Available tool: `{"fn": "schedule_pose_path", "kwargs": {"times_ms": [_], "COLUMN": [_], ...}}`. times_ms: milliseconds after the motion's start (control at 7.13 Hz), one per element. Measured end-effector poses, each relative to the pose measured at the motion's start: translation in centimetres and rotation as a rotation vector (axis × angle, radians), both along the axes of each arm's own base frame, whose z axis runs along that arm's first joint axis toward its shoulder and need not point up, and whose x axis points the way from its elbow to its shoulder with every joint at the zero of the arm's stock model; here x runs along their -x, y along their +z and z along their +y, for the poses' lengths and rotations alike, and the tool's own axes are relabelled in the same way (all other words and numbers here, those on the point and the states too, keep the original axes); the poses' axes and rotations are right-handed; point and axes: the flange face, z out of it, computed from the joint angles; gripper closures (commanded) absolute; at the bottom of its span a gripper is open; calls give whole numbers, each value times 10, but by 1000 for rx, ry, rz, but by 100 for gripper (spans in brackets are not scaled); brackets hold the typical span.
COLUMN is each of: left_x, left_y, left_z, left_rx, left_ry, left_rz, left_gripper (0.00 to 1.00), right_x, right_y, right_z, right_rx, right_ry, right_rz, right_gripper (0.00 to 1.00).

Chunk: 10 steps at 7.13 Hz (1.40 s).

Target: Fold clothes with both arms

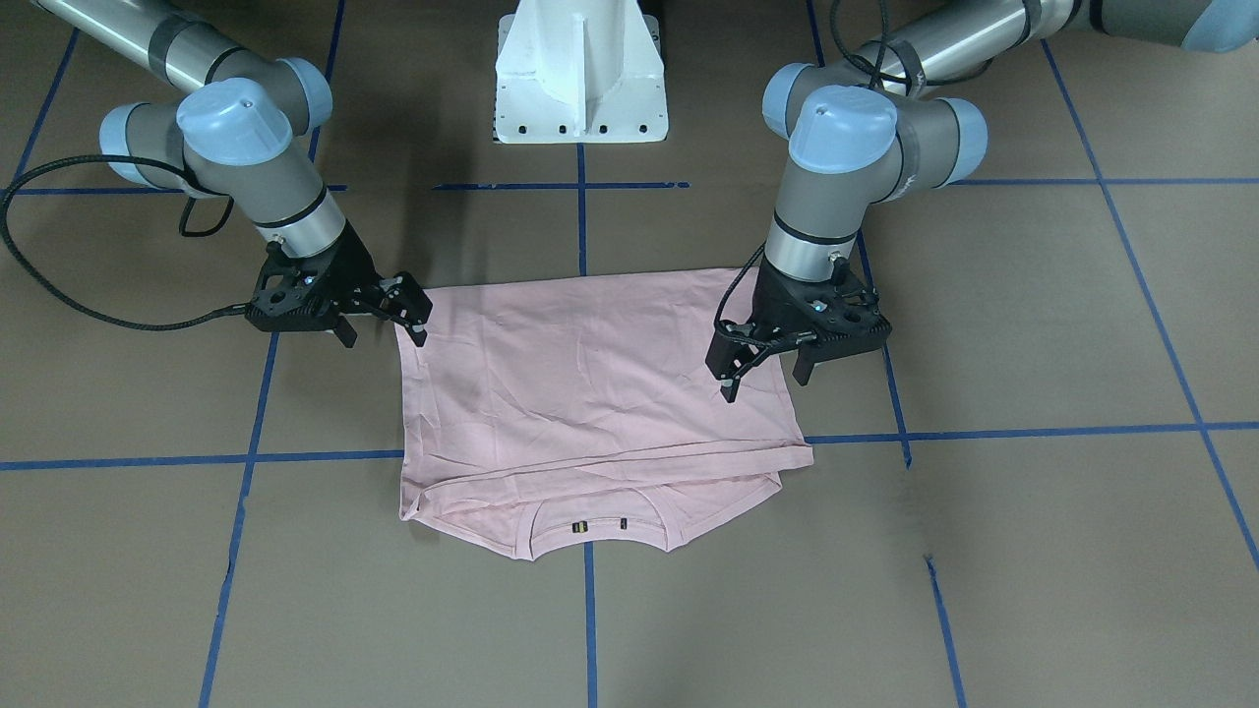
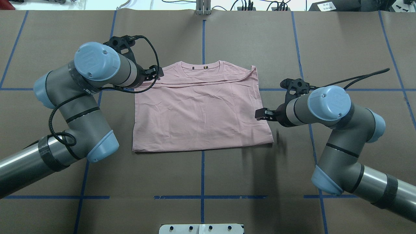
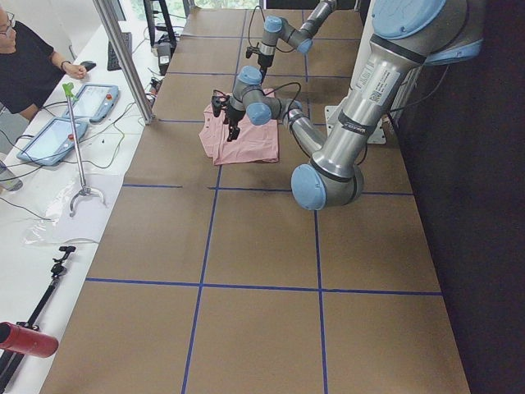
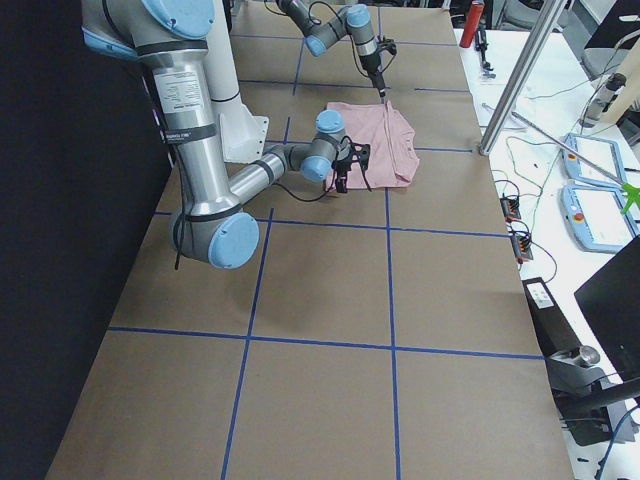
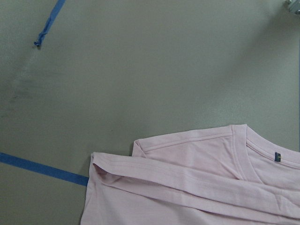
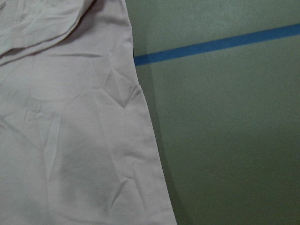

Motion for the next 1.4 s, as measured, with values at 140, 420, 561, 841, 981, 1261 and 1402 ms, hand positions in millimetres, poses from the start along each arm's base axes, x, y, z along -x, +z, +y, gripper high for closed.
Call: {"fn": "schedule_pose_path", "kwargs": {"times_ms": [140,420,561,841,981,1261,1402], "left_x": [0,0,0,0,0,0,0], "left_y": [-1,-2,-2,-2,-2,-2,-2], "left_z": [1,1,2,2,2,2,2], "left_rx": [0,1,1,1,1,1,1], "left_ry": [0,0,0,0,0,0,-1], "left_rz": [4,6,6,7,7,7,6], "left_gripper": [0,0,0,0,0,0,0], "right_x": [6,15,18,24,25,26,26], "right_y": [2,5,6,8,9,9,9], "right_z": [7,16,20,27,28,29,29], "right_rx": [4,17,21,25,27,27,30], "right_ry": [-14,-34,-44,-61,-65,-70,-74], "right_rz": [7,29,35,39,40,42,47], "right_gripper": [1,4,6,42,81,100,100]}}
